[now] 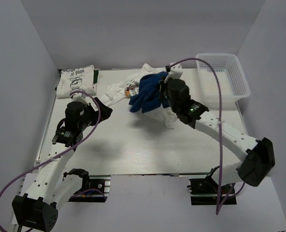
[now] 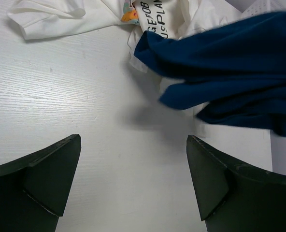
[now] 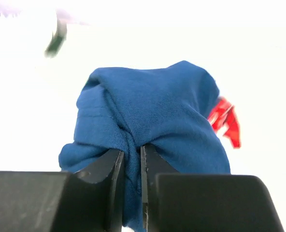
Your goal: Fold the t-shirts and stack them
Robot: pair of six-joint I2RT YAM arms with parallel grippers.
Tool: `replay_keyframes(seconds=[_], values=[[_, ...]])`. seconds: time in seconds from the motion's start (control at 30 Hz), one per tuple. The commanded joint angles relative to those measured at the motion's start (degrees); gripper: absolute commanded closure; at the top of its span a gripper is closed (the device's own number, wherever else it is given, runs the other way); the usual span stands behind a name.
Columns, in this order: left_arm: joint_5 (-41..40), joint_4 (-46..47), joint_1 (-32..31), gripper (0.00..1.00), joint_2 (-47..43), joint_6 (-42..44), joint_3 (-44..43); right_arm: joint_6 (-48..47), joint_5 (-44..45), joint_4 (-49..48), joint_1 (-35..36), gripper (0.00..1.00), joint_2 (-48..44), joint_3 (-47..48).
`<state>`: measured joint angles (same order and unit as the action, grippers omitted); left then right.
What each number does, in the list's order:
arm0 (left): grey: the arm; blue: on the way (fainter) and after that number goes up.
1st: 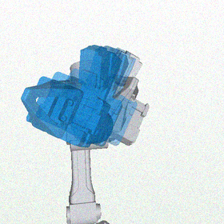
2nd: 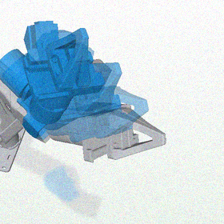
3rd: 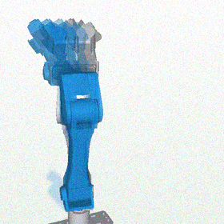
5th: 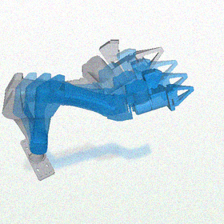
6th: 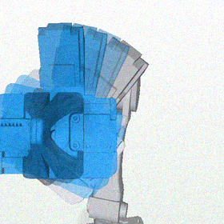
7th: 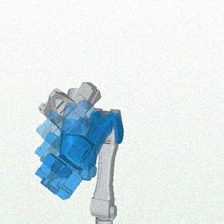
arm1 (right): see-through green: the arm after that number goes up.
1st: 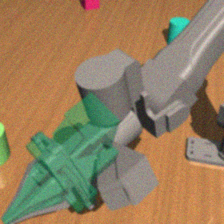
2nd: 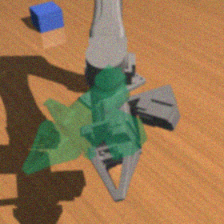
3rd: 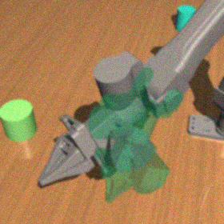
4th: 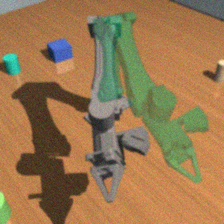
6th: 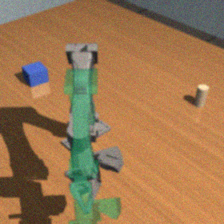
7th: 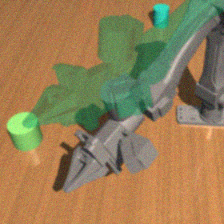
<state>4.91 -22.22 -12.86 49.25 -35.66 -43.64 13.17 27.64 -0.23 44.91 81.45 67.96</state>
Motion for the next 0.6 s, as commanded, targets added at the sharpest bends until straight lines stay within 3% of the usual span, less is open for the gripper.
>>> replay_keyframes(seconds=[0.0,0.2,0.37,0.47,0.57], values=[[-1.04,-0.72,-0.06,0.0,0.05,-0.2,-0.4,-4.98,8.53,-7.86,-3.06,1.0,-3.31,4.96],[-2.62,-1.43,-0.06,0.0,0.05,-0.2,-1.01,-8.86,10.77,-2.6,-15.18,1.0,0.89,18.68],[-5.43,-1.95,-0.06,0.0,0.05,0.32,-1.53,-11.49,6.21,3.55,-28.44,1.0,5.91,31.15],[-6.75,-2.48,-0.06,0.0,1.28,0.33,-2.15,-12.73,1.46,8.72,-35.82,1.0,11.88,39.49],[-6.75,-1.95,-0.06,0.0,2.51,0.94,-3.2,-14.91,-1.96,14.98,-40.31,1.0,23.97,48.29]])
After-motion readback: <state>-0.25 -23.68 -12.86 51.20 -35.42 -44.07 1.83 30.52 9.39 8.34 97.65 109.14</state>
